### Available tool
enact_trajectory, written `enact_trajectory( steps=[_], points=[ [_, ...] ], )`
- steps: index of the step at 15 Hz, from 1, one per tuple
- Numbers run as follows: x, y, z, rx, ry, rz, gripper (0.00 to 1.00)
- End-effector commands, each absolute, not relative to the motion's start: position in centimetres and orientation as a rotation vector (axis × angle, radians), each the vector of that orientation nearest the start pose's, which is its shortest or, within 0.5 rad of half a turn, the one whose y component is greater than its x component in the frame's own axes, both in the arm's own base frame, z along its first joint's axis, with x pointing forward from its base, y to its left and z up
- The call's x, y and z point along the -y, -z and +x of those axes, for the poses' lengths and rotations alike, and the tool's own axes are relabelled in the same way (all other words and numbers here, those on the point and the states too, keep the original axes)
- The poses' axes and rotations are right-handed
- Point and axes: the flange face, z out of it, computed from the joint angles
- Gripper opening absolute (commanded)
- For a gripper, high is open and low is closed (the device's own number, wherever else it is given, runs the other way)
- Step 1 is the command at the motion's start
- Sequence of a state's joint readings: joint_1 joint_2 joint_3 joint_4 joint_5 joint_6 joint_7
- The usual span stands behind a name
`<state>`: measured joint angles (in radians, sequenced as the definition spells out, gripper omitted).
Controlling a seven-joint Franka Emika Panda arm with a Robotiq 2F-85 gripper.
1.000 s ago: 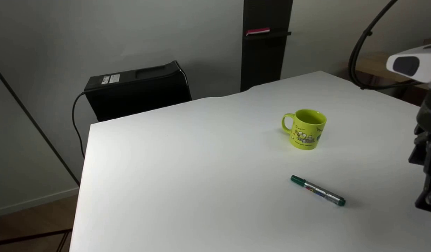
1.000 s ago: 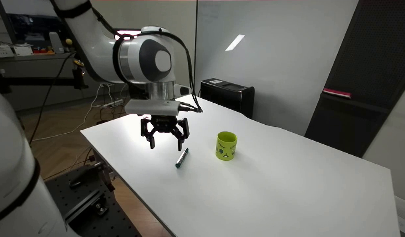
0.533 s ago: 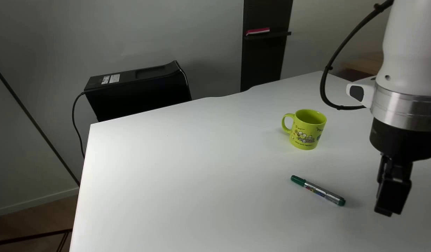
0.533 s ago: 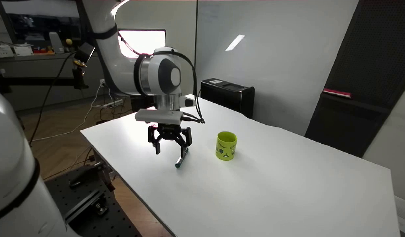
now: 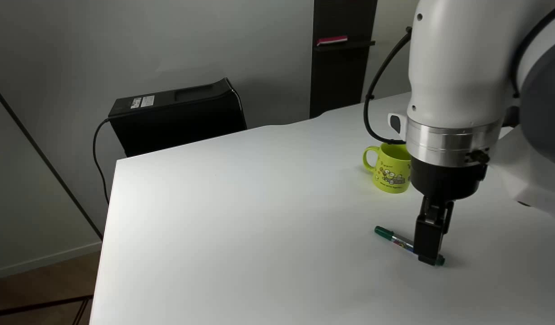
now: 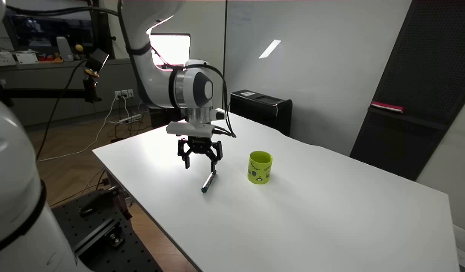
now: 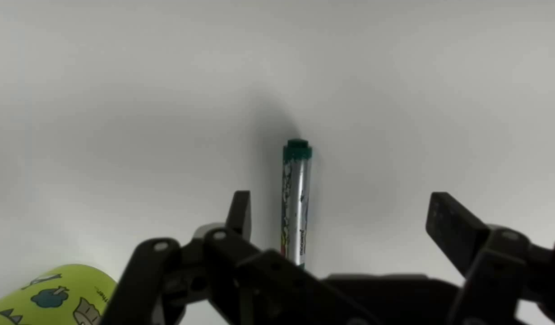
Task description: Put the marker in the mug
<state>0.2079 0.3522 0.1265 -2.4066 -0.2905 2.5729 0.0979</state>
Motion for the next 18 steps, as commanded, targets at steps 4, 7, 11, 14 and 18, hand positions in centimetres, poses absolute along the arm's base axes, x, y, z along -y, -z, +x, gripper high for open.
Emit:
enact_trajectory(
  steps=[4,7,11,14,18],
  points=[
    [-16.2,-14.7,48.6,0.705,-0.256,-3.202,1.00],
    [-14.9,-13.9,49.3,0.670,-0.275,-3.219,1.00],
    [-13.7,-12.9,48.9,0.635,-0.297,-3.219,1.00],
    [-13.5,-13.0,48.3,0.624,-0.285,-3.213,1.00],
    [-13.7,-13.8,47.5,0.607,-0.205,-3.206,1.00]
  ],
)
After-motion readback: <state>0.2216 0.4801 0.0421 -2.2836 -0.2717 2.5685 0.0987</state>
